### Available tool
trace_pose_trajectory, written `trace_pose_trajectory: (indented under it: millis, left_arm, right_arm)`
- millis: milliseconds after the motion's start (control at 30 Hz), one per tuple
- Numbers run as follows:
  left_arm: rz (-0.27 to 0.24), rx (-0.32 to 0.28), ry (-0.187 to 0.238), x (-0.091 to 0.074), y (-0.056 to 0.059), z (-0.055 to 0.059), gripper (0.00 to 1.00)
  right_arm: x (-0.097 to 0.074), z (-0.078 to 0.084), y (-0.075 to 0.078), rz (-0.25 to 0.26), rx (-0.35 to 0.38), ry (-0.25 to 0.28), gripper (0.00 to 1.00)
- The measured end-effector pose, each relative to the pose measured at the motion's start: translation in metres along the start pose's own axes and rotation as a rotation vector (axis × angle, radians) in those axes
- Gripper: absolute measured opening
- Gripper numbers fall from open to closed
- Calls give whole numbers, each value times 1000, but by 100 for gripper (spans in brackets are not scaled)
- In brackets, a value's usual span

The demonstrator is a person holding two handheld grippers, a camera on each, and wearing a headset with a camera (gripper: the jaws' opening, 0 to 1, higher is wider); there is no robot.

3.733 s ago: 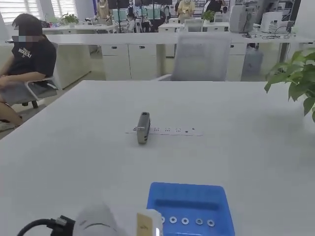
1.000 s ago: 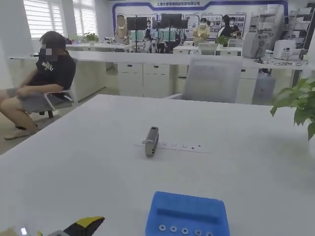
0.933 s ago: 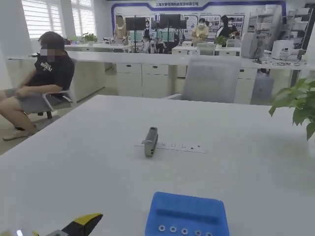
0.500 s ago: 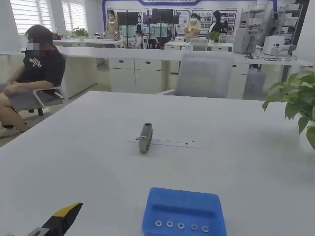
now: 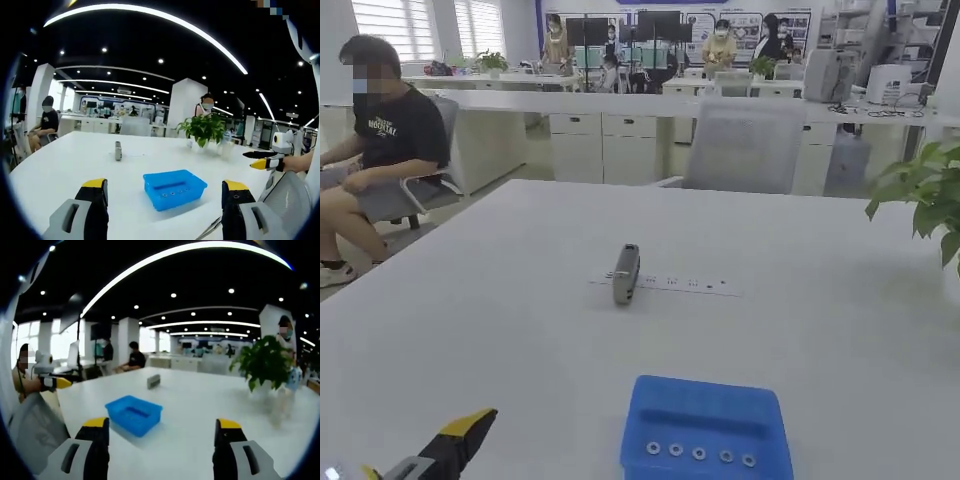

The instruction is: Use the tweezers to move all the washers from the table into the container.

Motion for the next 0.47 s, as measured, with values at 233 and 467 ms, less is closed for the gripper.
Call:
trace_pose_trajectory:
  millis: [233,467]
  left_arm:
    - [14,3,-15,1,2,2,96]
    - [13,-2,-20,0,2,2,95]
  right_arm:
    - [-2,0,2,8,10,6,85]
    - [-3,-2,4,22,15,22,84]
Point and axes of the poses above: the centre of the closed fingertips' face, and the gripper's own axes: x roughly forward along the fingers, y roughly to its right, z roughly out of its underside, the point moved 6 cm from there along -x, roughly backward along the fingers, and after that the axes turned 1 degree about y, right-handed, at the moved point
